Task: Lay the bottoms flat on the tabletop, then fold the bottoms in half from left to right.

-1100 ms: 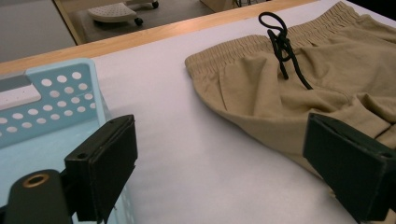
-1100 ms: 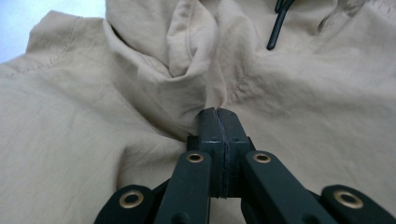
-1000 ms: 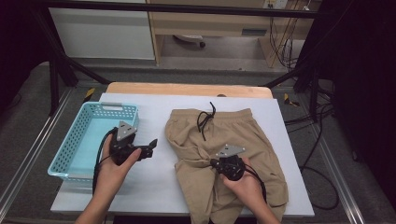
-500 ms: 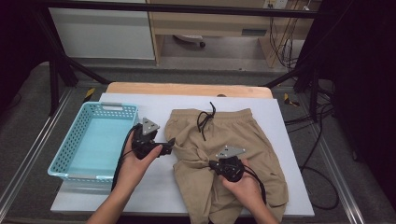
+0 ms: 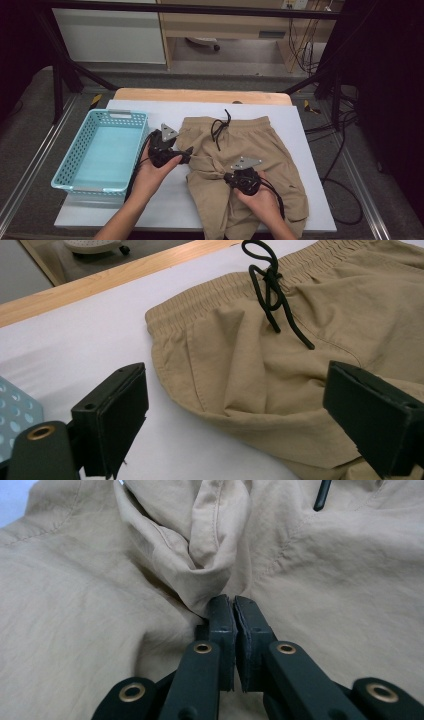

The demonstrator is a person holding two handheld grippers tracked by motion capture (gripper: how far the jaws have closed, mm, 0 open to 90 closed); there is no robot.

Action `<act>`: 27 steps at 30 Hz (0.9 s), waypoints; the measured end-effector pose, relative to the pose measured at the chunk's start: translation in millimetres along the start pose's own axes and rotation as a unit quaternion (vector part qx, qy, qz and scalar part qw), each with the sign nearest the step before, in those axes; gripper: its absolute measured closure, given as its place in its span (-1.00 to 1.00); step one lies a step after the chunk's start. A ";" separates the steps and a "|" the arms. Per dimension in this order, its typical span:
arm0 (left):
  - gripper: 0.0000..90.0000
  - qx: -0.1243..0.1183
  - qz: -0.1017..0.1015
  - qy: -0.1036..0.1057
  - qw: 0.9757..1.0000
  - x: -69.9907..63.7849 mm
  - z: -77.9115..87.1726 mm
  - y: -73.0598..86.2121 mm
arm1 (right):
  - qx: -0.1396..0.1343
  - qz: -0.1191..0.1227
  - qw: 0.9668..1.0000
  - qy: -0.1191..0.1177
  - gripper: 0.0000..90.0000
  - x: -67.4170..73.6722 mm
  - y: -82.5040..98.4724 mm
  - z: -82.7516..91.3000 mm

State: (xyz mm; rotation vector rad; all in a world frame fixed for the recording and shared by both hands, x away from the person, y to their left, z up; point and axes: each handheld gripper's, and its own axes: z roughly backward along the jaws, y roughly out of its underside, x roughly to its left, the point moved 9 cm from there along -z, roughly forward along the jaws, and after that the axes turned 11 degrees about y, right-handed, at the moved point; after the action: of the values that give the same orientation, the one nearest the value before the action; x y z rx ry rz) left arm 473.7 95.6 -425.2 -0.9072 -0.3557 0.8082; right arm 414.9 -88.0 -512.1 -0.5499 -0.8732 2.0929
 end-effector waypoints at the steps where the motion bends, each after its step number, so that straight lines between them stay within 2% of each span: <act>1: -0.75 0.001 0.001 0.001 1.000 -0.1 -1.0 0.4 | 0.001 -0.001 1.000 0.000 0.93 0.1 0.2 -0.2; 19: -0.74 0.023 -0.005 -0.001 1.000 -3.0 -30.1 6.6 | 0.002 -0.005 1.000 0.000 0.88 -1.0 1.4 -1.4; 27: -0.72 0.026 0.004 -0.011 1.000 2.9 -40.0 11.2 | 0.002 -0.004 1.000 0.001 0.88 -0.9 1.4 -1.4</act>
State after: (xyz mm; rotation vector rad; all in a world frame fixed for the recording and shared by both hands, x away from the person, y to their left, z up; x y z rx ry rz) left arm 493.9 79.5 -457.8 -0.8519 -0.3495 0.8325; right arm 415.7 -88.8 -514.0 -0.5449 -0.8699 2.0862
